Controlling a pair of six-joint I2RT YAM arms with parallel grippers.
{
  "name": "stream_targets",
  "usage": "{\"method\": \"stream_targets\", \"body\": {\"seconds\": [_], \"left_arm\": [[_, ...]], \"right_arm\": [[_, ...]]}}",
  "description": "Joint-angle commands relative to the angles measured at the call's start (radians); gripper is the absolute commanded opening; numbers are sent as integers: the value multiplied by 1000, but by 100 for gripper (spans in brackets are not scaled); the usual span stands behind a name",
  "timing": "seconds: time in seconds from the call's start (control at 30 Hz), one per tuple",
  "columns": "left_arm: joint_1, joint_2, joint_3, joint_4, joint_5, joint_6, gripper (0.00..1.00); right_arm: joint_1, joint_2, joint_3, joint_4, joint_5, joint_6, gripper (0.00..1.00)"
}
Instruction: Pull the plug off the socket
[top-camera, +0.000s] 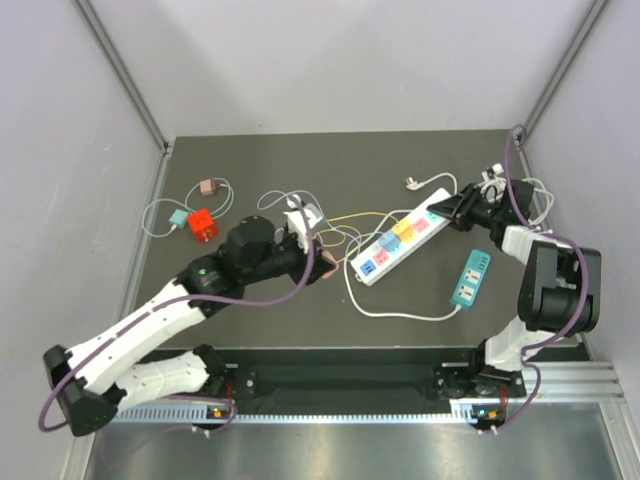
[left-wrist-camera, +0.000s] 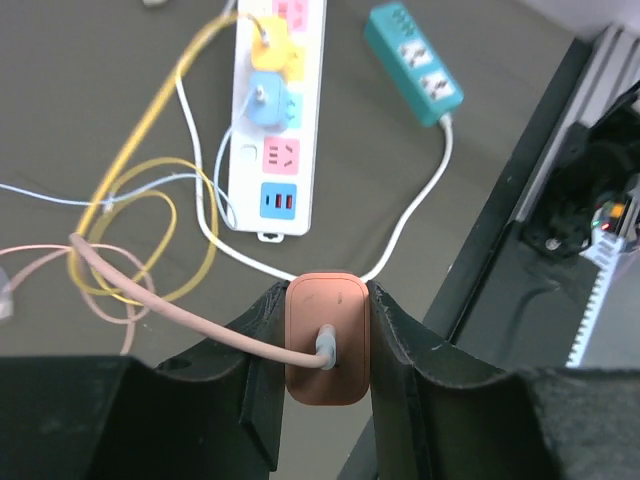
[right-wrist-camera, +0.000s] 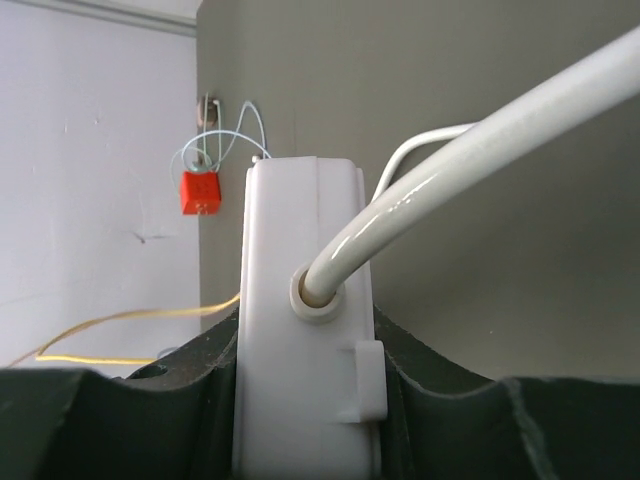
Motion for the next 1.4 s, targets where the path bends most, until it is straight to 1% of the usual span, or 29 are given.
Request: {"method": "stream_targets", "body": {"seconds": [0.0, 0.1, 0.17, 0.3, 0.4, 0.43, 0.57, 0.63, 0.73, 0.77, 0.8, 0.87, 0.93, 0.97, 1.0, 1.03, 1.13, 1.27, 1.37], "left_arm": [[-1, -109, 127, -146, -13, 21, 0], [-1, -177, 219, -166, -51, 15, 0], [-1, -212, 290, -150, -70, 5, 0], [-3, -218, 406, -79, -99, 10, 0], [-1, -189, 512, -18, -110, 25, 0], [-1, -183, 561, 1, -99, 27, 0], [-3, -162, 637, 155, -33, -2, 0], [-3, -146, 707, 165, -21, -5, 0], [-1, -119, 810, 148, -68, 50, 0], [-3, -110, 831, 156, -113, 64, 0], [-1, -103, 882, 188, -130, 79, 0], [-3, -85, 933, 235, -165, 91, 0], [-3, -71, 983, 326, -188, 110, 0], [-3, -73, 987, 378, -190, 104, 0], [-3, -71, 980, 415, -231, 102, 0], [-3, -71, 976, 495, -240, 102, 0], [-3, -48, 993, 600, -297, 104, 0], [-3, -10, 1055, 698, -342, 110, 0], [-3, 28, 1143, 693, -360, 128, 0]], "right_arm": [[-10, -52, -1, 89, -55, 45, 0], [-12, -47, 1, 89, -52, 44, 0], [-12, -38, -1, 87, -51, 42, 0], [-12, -21, 1, 78, -46, 30, 0], [-12, -10, 5, 56, -34, 10, 0], [-10, -4, 4, 52, -29, 7, 0], [-12, 13, 10, 47, -26, 4, 0], [-15, 16, 10, 41, -25, 1, 0], [-15, 22, 11, 36, -25, -6, 0], [-15, 25, 13, 35, -22, -7, 0], [-15, 31, 15, 33, -20, -9, 0], [-15, 39, 18, 27, -20, -13, 0], [-16, 49, 21, 23, -20, -19, 0], [-16, 49, 22, 20, -20, -21, 0], [-16, 52, 24, 18, -17, -25, 0], [-16, 53, 24, 15, -17, -29, 0], [-16, 49, 25, 4, -12, -41, 0], [-16, 49, 25, -3, -8, -47, 0], [-16, 53, 28, -7, -6, -50, 0]]}}
